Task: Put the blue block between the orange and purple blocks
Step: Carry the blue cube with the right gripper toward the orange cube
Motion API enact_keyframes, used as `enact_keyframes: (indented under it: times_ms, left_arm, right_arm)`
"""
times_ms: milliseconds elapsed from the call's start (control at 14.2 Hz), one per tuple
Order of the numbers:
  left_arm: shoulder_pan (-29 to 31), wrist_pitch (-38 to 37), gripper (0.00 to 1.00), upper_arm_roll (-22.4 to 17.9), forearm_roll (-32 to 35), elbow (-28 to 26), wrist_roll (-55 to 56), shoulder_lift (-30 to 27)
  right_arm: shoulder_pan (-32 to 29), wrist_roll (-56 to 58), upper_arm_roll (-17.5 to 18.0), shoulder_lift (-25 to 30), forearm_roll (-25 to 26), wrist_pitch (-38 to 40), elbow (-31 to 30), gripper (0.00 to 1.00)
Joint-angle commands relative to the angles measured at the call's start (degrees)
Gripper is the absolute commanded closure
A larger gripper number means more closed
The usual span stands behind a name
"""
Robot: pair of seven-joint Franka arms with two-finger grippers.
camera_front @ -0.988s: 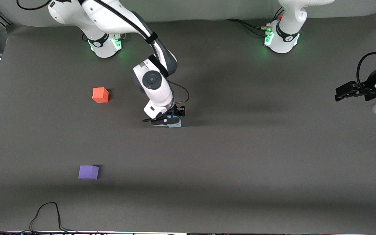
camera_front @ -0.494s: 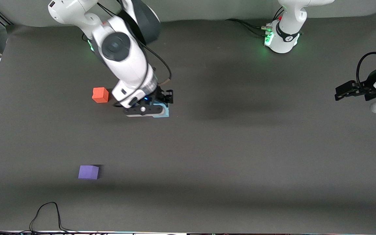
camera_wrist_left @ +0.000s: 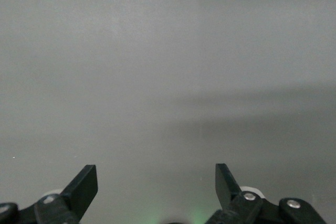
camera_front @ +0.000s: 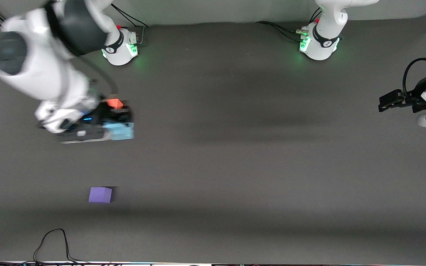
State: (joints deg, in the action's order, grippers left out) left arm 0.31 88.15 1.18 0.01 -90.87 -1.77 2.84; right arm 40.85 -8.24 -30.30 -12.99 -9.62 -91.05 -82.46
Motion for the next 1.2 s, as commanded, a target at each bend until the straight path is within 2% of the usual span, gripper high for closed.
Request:
enact_keyframes:
  times_ms: [0, 141, 282, 494, 846, 988, 1129]
  left_arm:
    - [-0.3, -0.4, 0.00, 0.0, 0.9, 0.2, -1.0, -0.7]
    - [-0.2, -0.4, 0.00, 0.0, 0.8, 0.2, -1.0, -0.6]
    - [-0.3, -0.4, 0.00, 0.0, 0.8, 0.1, -1.0, -0.6]
    - [-0.3, -0.5, 0.00, 0.0, 0.8, 0.1, -1.0, -0.6]
    - [-0.2, -0.5, 0.00, -0.1, 0.7, 0.1, -0.9, -0.6]
    - [-0.2, -0.4, 0.00, -0.1, 0.6, 0.1, -0.9, -0.6]
    - [-0.2, -0.3, 0.00, -0.1, 0.6, 0.1, -0.9, -0.6]
  right_arm:
    - [0.6, 12.1, -10.6, 3.8, 0.6, 1.4, -4.2, 0.49]
    - [0.6, 17.6, -16.4, 3.8, 0.5, 1.3, -5.7, 0.49]
    - [0.6, 18.8, -18.6, 3.8, -0.2, 1.0, -7.4, 0.49]
    - [0.9, 18.8, -18.6, 3.8, -0.8, -4.5, -13.4, 0.49]
    - [1.2, 19.9, -17.8, 2.4, -4.4, -23.6, -27.7, 0.49]
    - [2.8, 21.7, -17.6, 0.3, -6.3, -32.6, -33.4, 0.49]
    - [3.4, 22.7, -17.5, -3.0, -10.0, -35.6, -35.0, 0.49]
